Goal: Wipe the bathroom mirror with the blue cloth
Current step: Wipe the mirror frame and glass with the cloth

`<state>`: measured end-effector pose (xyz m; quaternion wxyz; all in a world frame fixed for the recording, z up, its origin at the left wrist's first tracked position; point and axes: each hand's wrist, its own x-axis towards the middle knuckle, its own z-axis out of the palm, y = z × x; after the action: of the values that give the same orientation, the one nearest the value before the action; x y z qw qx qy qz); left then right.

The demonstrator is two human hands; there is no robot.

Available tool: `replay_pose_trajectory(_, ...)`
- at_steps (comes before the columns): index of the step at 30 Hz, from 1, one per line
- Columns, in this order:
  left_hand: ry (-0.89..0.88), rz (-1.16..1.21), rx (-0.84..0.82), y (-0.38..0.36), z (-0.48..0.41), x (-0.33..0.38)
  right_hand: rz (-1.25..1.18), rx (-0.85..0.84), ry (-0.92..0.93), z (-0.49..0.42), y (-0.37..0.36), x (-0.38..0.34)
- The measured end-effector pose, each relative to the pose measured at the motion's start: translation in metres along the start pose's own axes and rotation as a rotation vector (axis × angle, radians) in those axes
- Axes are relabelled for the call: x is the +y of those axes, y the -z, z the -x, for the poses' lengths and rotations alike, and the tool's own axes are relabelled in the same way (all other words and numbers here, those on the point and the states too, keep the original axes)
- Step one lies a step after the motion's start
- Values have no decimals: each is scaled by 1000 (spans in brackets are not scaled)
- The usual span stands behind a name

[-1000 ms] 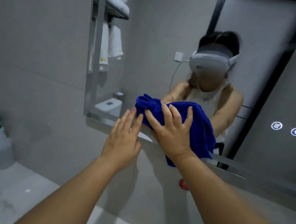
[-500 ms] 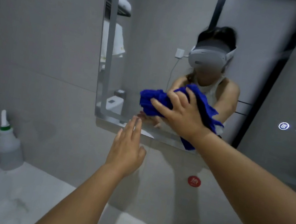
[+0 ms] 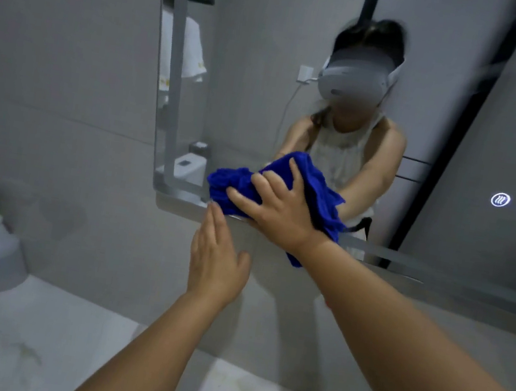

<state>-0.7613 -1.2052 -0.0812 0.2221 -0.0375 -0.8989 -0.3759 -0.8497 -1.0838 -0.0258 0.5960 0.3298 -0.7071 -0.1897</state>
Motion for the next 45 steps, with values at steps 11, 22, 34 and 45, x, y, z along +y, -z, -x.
replay_pose_trajectory(11, -193, -105, -31, -17, 15, 45, -53, -115, 269, 85, 46, 51)
replay_pose_trajectory(22, -278, -69, 19, -19, 9, 133, 66, 1, 81, 42, 95, 162)
replay_pose_trajectory(34, -465, -28, 361, 42, -88, 309, 166, -4, -111, -78, 168, 319)
replay_pose_trajectory(45, -451, 14, 514, 83, -127, 399, 91, -37, -242, -136, 197, 385)
